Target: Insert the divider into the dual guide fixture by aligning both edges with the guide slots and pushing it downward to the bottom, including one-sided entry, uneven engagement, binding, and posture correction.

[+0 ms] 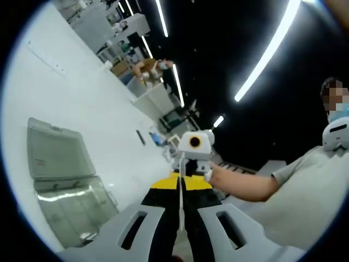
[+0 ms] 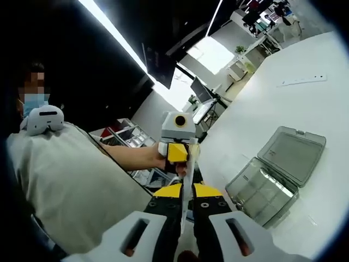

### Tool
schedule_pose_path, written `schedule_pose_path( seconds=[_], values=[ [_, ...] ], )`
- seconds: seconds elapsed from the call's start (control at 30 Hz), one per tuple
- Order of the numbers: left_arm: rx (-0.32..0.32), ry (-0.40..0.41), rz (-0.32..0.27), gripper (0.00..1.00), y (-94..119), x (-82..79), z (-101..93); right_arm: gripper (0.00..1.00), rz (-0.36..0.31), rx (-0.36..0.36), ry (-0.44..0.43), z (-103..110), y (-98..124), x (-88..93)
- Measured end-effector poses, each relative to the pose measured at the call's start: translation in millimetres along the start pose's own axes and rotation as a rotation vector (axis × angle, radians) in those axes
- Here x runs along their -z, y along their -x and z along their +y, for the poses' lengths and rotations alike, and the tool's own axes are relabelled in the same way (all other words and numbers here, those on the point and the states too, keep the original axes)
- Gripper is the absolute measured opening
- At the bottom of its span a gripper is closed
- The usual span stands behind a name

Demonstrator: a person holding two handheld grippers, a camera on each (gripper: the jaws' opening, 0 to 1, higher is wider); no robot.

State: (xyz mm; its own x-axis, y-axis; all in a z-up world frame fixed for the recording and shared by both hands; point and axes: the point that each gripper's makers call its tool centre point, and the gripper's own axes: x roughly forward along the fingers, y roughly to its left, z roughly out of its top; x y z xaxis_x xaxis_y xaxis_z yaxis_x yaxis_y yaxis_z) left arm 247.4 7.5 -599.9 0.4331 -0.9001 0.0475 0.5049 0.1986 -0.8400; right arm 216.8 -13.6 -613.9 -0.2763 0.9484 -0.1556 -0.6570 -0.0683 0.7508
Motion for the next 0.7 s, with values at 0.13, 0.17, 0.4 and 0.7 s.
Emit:
schedule_pose_path(
  seconds=[0.13,0.17,0.4,0.7],
  values=[
    [0.006,0.011,-0.012,0.00,0.3,-0.9,-0.2,0.01,-0.014,0.004,0.001,-0.1,0.4,-1.5],
    [0.005,0.013,-0.013,0.00,0.3,-0.9,-0.3,0.01,-0.015,0.005,-0.002,-0.4,0.7,-1.7],
    [0.004,0.013,-0.016,0.00,0.4,-2.2,1.4,0.00,-0.026,0.018,-0.018,-2.5,0.5,-2.6],
    [-0.019,0.000,0.001,0.00,0.5,-0.7,6.4,0.00,-0.021,0.056,-0.010,-8.0,0.8,-1.6]
  ],
)
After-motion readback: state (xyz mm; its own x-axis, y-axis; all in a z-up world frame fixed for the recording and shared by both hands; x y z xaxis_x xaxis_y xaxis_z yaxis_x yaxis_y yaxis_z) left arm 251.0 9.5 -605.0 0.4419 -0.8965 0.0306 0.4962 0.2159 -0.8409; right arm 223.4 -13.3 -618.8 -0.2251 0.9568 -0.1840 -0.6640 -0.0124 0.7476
